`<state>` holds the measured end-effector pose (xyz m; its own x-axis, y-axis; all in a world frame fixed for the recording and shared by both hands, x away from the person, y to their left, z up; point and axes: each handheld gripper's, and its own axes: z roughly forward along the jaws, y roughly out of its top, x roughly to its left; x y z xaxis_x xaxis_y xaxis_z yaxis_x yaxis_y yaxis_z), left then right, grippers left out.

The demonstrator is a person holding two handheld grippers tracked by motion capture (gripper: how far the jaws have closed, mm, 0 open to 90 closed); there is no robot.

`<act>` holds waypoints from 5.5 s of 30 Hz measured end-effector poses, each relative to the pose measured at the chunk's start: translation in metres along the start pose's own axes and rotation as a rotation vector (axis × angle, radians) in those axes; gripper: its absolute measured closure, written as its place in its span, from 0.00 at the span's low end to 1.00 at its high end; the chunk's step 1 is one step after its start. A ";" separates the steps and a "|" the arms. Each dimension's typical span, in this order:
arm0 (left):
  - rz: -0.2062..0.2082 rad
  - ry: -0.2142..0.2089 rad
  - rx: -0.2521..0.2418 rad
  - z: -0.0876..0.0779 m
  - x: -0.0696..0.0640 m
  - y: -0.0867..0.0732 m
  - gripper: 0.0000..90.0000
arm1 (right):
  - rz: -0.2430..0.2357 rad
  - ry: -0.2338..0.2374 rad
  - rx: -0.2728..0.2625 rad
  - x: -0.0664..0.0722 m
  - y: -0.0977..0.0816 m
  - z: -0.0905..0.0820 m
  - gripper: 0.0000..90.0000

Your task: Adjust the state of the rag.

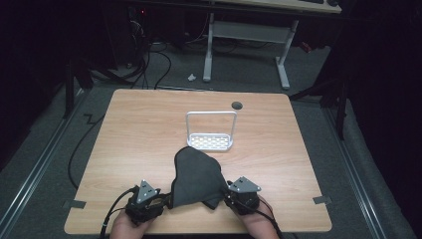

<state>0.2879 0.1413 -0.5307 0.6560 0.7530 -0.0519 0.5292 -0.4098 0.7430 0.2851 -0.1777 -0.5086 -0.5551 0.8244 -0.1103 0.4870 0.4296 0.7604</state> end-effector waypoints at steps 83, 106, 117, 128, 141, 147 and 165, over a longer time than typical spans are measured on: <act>0.089 -0.244 0.065 0.088 -0.101 0.137 0.68 | 0.080 -0.051 -0.076 -0.051 -0.006 -0.009 0.85; -0.212 -0.240 -0.190 0.043 -0.022 0.128 0.92 | -0.022 0.093 -0.025 0.004 0.004 0.022 0.63; -0.270 -0.198 -0.273 -0.002 0.014 0.097 0.92 | -0.030 0.034 -0.036 -0.014 -0.011 -0.003 0.94; -0.396 0.007 -0.046 -0.014 0.085 0.001 0.92 | 0.065 0.113 -0.055 -0.019 -0.029 -0.036 0.78; -0.371 0.031 -0.040 -0.015 0.093 -0.011 0.90 | -0.023 0.170 -0.035 0.019 0.046 0.054 0.90; -0.375 0.015 -0.042 -0.015 0.095 -0.012 0.90 | -0.089 0.205 0.044 0.037 0.056 0.081 0.98; -0.331 -0.027 -0.036 -0.007 0.083 -0.006 0.90 | 0.077 -0.092 0.124 -0.057 0.002 0.036 1.00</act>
<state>0.3355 0.2102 -0.5344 0.4657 0.8283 -0.3116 0.6969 -0.1262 0.7060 0.3422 -0.2104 -0.5242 -0.4514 0.8845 -0.1176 0.6086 0.4015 0.6844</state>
